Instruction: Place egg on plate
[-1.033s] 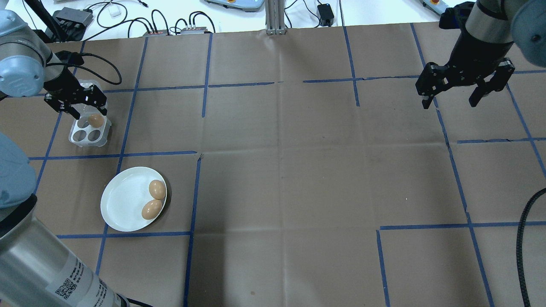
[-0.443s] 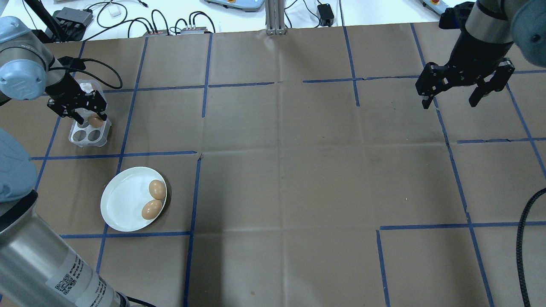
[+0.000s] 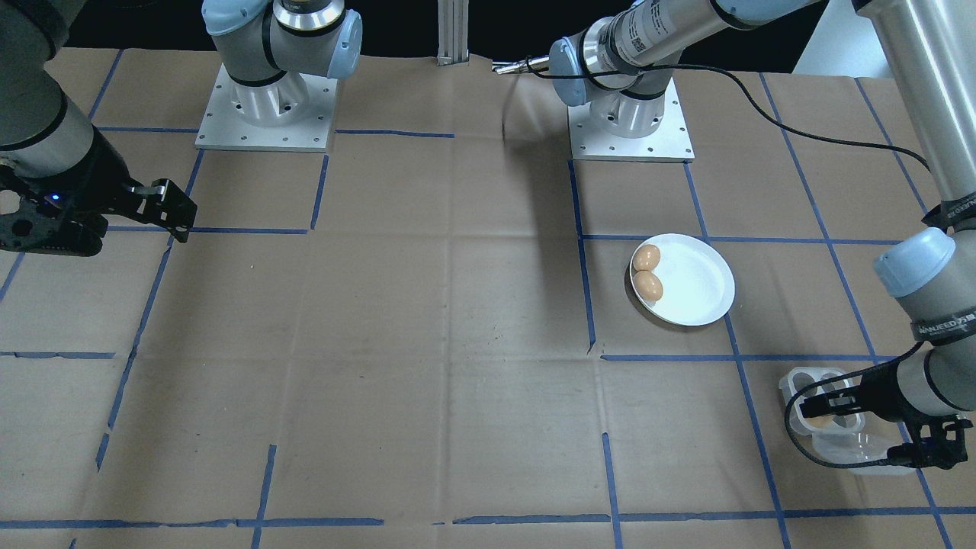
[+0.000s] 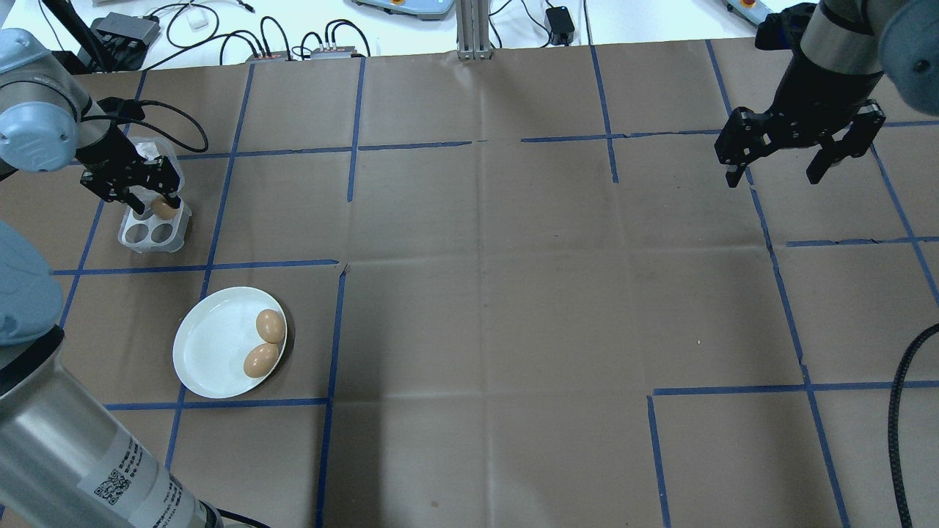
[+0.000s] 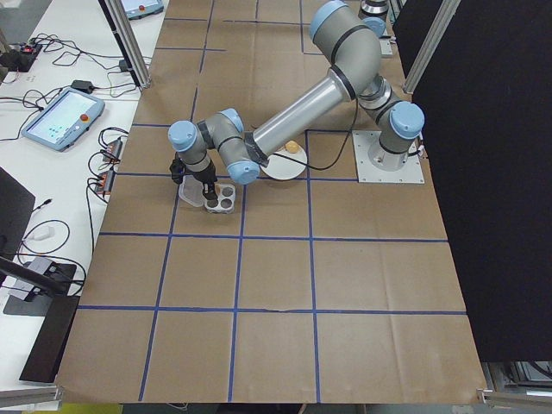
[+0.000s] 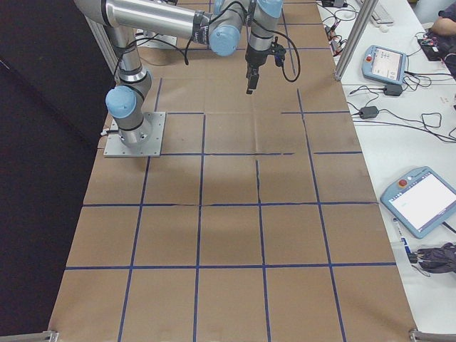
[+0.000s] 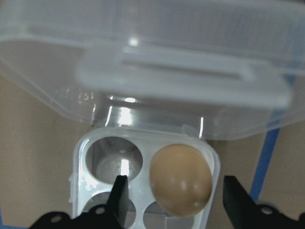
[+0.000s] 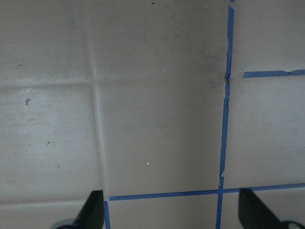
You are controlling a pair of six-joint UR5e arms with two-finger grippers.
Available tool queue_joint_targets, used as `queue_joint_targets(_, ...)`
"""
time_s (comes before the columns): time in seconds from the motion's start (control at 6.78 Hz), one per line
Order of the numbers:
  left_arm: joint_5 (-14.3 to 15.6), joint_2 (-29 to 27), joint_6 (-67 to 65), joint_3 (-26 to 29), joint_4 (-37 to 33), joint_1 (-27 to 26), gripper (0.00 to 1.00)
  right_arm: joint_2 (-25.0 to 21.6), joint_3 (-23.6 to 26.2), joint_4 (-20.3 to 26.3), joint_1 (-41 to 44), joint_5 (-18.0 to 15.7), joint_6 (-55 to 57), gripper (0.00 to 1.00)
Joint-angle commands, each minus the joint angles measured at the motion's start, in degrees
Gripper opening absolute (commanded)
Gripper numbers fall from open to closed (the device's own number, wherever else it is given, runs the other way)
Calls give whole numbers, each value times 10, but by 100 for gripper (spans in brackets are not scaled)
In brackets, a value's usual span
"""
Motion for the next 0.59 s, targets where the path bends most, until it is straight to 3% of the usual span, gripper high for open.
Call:
queue_joint_targets(0.0, 0, -1, -5, 2, 0, 0, 62, 0, 0, 0, 0, 0, 0, 100)
queue_joint_targets(0.44, 0, -1, -20, 3, -14, 0, 34, 0, 0, 0, 0, 0, 0, 100)
